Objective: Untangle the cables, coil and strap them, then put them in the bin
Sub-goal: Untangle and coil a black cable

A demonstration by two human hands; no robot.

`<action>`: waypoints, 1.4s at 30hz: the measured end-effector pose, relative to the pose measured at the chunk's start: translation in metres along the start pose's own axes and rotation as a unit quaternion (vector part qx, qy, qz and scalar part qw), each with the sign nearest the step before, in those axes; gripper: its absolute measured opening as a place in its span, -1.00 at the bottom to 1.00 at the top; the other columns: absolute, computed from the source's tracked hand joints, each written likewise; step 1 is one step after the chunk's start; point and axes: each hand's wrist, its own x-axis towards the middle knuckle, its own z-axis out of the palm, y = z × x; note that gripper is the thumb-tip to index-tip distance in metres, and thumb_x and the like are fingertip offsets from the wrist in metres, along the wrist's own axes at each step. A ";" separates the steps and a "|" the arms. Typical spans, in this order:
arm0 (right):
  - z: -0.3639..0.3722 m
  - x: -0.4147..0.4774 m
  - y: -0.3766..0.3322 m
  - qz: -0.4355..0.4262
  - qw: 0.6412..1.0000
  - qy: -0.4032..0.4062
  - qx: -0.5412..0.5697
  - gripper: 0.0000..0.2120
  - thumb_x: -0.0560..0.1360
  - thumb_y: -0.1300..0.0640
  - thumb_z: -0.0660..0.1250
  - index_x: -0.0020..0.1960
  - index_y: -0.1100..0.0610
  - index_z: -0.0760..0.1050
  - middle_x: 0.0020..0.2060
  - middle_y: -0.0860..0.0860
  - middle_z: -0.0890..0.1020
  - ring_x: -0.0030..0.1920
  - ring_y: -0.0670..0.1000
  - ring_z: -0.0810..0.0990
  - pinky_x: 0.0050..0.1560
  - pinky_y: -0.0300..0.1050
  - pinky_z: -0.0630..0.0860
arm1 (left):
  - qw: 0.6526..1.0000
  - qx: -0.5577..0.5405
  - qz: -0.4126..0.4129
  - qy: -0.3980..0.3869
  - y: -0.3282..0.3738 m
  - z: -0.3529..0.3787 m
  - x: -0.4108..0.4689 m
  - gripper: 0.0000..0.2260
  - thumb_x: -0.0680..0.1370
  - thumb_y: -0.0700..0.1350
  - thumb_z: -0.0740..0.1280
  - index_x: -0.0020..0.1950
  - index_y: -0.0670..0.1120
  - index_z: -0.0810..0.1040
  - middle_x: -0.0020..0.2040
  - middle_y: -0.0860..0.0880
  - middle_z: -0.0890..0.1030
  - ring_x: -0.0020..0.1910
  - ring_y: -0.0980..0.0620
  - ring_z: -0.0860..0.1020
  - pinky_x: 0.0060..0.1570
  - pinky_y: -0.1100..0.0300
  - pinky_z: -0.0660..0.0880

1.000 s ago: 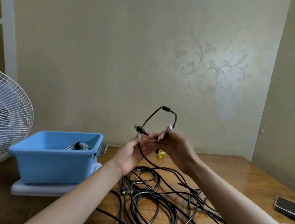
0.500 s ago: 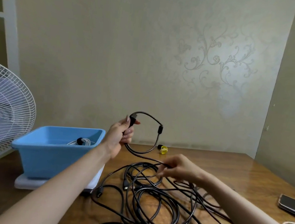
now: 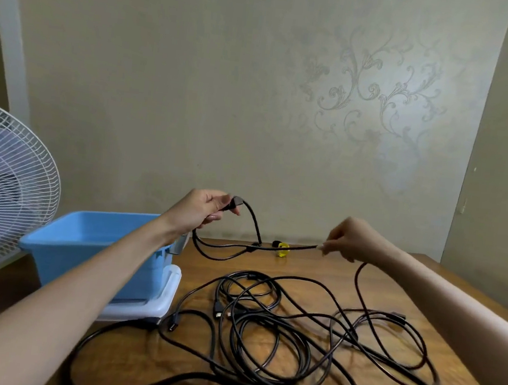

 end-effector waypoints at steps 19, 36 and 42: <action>0.055 -0.040 -0.095 0.074 0.699 -0.017 0.711 -0.82 0.60 0.32 0.19 0.17 0.23 0.48 -0.15 0.19 0.68 -0.29 0.08 0.64 -0.27 -0.11 0.63 | 0.810 -0.577 0.085 -0.069 0.007 0.008 0.019 -0.78 0.56 -0.15 0.15 -0.17 -0.12 0.56 -0.49 0.08 0.27 -0.52 0.18 0.21 -0.49 0.35 0.25; 0.009 -0.008 -0.049 -0.122 0.912 0.232 0.316 -0.62 0.39 0.43 0.39 -0.31 -0.06 0.62 -0.36 -0.04 0.67 -0.22 -0.11 0.64 -0.13 -0.20 0.57 | 0.850 -0.510 0.023 -0.130 0.010 0.000 0.006 -0.61 0.60 -0.11 0.03 -0.17 -0.15 0.62 -0.44 0.06 0.11 -0.49 0.17 0.07 -0.61 0.40 0.18; -0.005 -0.010 -0.056 -0.205 0.823 0.244 0.470 -0.71 0.38 0.55 0.26 -0.29 0.18 0.52 -0.25 0.07 0.70 -0.15 0.13 0.68 -0.10 -0.10 0.59 | 0.854 -0.478 0.031 -0.204 0.005 0.009 0.008 -0.85 0.48 -0.07 0.40 -0.08 -0.15 0.62 -0.43 0.06 0.14 -0.49 0.18 0.15 -0.57 0.40 0.27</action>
